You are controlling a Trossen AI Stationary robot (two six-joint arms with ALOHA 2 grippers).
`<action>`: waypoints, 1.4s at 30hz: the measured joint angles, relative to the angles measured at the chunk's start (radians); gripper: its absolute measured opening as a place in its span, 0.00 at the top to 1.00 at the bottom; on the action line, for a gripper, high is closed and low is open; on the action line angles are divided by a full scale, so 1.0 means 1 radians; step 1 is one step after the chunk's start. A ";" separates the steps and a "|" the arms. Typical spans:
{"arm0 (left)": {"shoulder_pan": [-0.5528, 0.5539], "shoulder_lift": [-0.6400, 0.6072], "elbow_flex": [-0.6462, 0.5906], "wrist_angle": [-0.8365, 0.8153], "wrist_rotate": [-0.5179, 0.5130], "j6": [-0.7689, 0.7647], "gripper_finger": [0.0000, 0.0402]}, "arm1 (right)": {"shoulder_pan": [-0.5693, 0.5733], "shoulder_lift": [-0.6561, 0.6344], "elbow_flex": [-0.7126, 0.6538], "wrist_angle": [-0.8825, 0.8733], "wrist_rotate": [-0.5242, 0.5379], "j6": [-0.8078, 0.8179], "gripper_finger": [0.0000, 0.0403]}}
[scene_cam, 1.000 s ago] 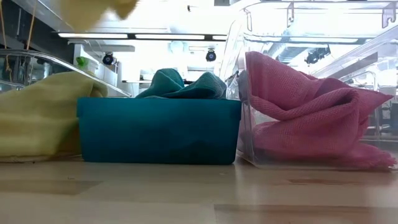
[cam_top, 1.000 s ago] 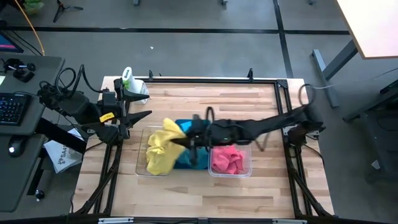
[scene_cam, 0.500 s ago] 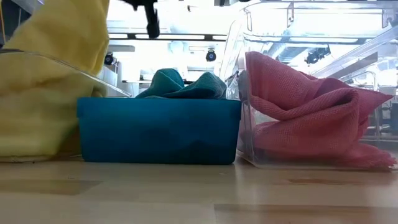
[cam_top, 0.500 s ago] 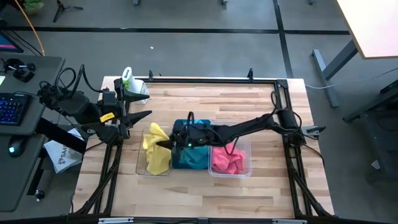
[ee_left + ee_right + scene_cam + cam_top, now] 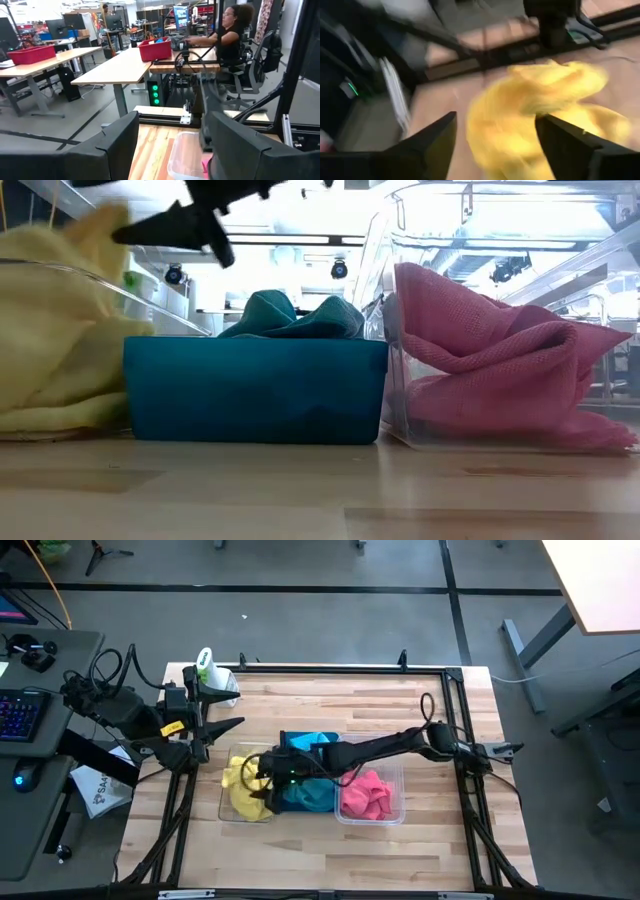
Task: Sort microfiber towel by color & place in baskets
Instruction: Put the yellow microfiber cloth into the left transparent bin
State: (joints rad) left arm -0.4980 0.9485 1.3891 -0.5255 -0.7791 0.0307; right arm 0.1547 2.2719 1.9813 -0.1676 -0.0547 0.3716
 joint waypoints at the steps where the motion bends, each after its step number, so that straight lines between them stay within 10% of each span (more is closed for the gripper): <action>1: 0.000 0.000 0.000 -0.001 -0.008 0.000 0.43 | 0.000 0.000 0.037 -0.088 0.014 -0.050 0.33; 11: 0.000 0.000 0.000 -0.050 -0.067 -0.053 0.43 | -0.003 0.000 0.373 -0.787 0.094 -0.351 0.24; 16: 0.000 0.008 -0.035 -0.271 -0.037 -0.281 0.43 | 0.019 -0.086 0.288 -0.993 0.186 -0.379 0.24; 28: -0.023 0.012 -0.538 -0.159 0.173 -0.629 0.43 | 0.068 -0.634 -0.367 -1.054 0.401 -0.039 0.24; 34: 0.017 0.013 -0.560 -0.272 0.514 -0.642 0.44 | 0.137 -0.995 -0.727 -0.886 0.434 0.403 0.24; 42: 0.069 0.108 -0.552 -0.397 0.567 -0.419 0.80 | 0.237 -1.191 -0.984 -0.692 0.523 0.713 0.24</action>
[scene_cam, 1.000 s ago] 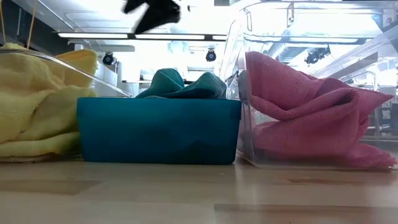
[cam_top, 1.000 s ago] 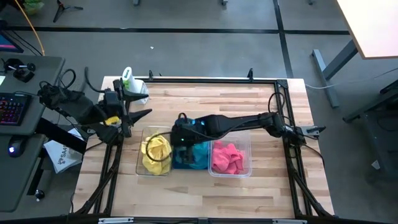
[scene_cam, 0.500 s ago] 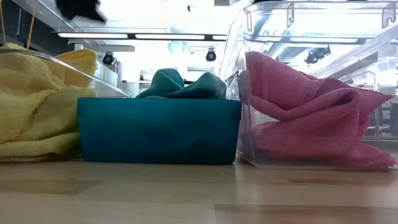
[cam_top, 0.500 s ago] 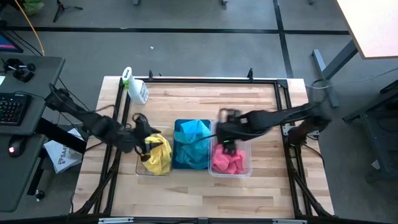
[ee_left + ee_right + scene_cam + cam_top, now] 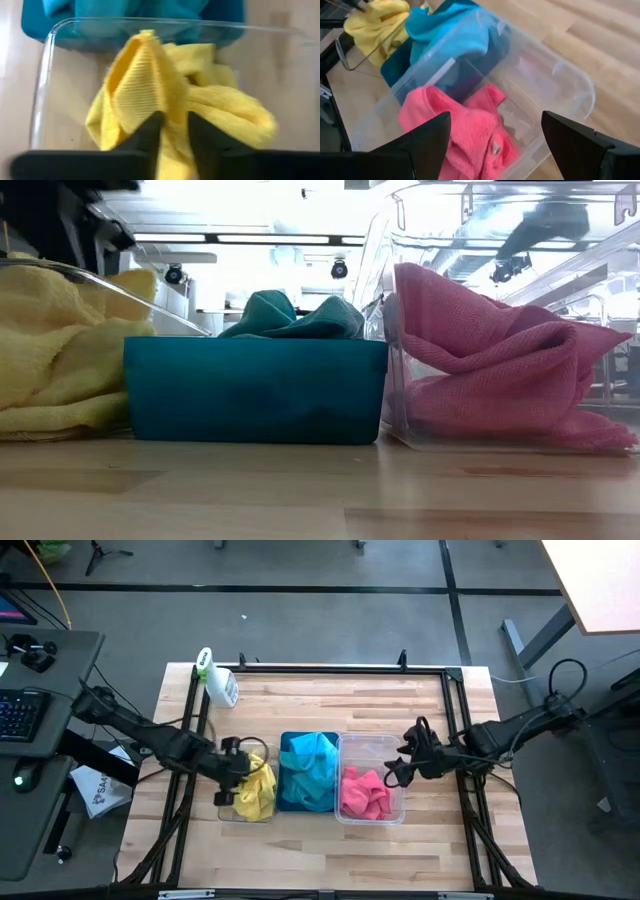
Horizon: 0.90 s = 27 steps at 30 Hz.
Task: Sort microfiber towel by color & place in baskets
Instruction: Put the yellow microfiber cloth into the left transparent bin
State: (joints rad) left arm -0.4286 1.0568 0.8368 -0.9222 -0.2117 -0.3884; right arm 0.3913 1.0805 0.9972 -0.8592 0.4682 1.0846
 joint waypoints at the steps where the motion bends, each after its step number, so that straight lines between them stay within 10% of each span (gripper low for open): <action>1: 0.017 0.026 0.000 0.005 0.001 0.019 0.88 | 0.006 -0.003 -0.014 0.007 -0.005 0.014 0.24; 16: 0.192 0.457 0.000 0.154 0.113 0.161 1.00 | 0.022 0.006 -0.027 0.028 -0.041 0.036 0.24; 27: 0.244 0.328 0.194 -0.049 0.072 0.264 1.00 | 0.022 0.005 -0.026 0.057 -0.059 -0.039 0.24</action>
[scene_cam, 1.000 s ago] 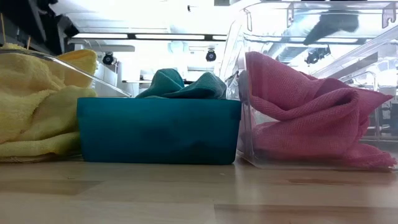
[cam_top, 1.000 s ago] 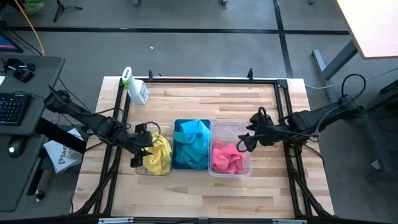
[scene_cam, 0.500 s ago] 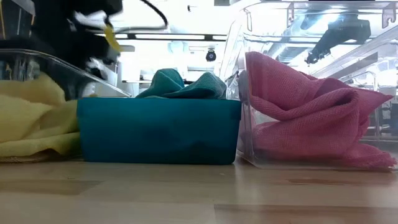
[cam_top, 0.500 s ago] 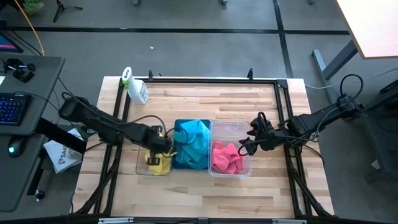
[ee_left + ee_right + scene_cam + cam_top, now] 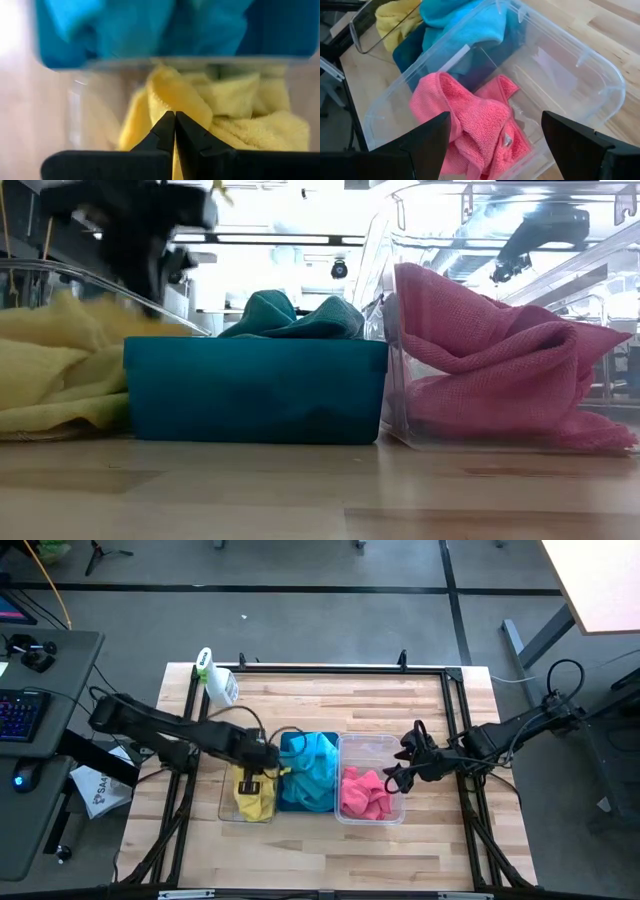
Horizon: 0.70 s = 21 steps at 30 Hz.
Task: Sort microfiber towel by color & place in baskets
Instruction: Put the yellow microfiber cloth into the left transparent bin
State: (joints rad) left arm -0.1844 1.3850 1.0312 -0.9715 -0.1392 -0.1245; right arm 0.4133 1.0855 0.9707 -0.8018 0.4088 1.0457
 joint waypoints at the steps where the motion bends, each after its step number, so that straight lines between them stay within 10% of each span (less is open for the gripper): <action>1: 0.003 -0.022 0.013 -0.003 -0.011 0.011 1.00 | 0.000 0.000 0.000 0.006 0.000 -0.007 0.24; 11: 0.020 -0.285 0.056 -0.044 -0.099 -0.048 1.00 | 0.000 0.000 0.000 0.018 -0.003 -0.033 0.24; 21: -0.111 -0.375 -0.129 -0.017 0.025 -0.256 1.00 | 0.000 0.000 0.000 0.021 0.000 -0.025 0.24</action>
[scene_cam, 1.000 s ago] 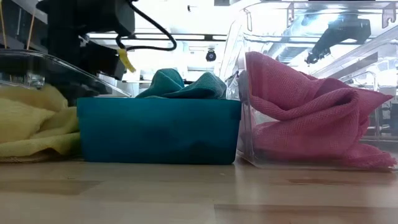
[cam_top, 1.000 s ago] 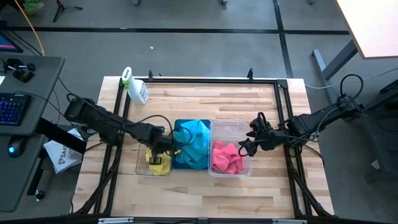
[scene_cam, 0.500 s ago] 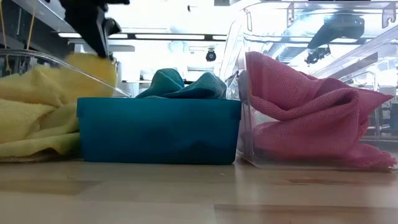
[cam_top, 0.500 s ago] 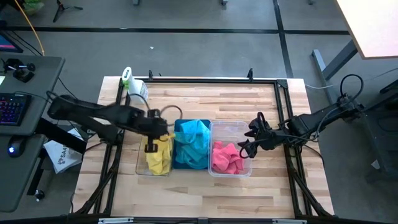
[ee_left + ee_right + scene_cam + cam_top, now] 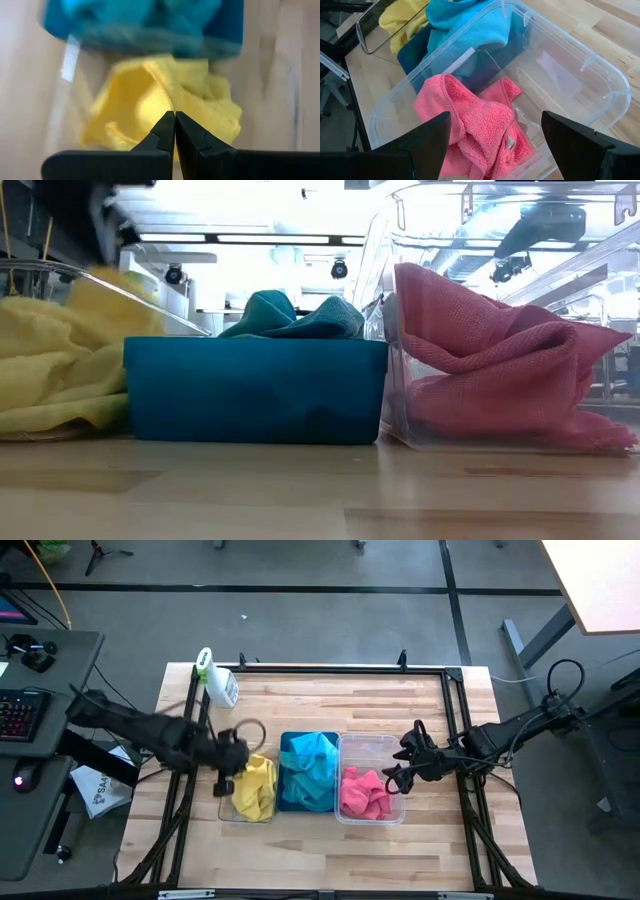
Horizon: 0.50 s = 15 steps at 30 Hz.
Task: Sort microfiber towel by color & place in baskets
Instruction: Put the yellow microfiber cloth into the left transparent bin
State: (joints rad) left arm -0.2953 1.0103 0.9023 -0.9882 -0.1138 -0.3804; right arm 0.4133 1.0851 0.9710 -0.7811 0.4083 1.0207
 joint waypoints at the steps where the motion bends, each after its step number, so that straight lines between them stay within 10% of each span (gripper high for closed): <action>1: -0.029 0.007 -0.034 0.024 0.000 -0.017 1.00 | 0.000 0.000 0.000 0.000 0.003 0.003 0.24; 9: -0.144 0.116 -0.266 0.402 0.026 -0.110 0.99 | -0.001 0.000 0.000 0.001 0.028 0.048 0.24; 15: -0.132 0.161 -0.179 0.267 0.028 -0.004 0.91 | -0.001 0.000 0.000 0.029 0.040 0.055 0.24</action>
State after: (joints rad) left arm -0.4271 1.1712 0.7232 -0.7209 -0.0856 -0.3841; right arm 0.4126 1.0850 0.9714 -0.7524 0.4480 1.0762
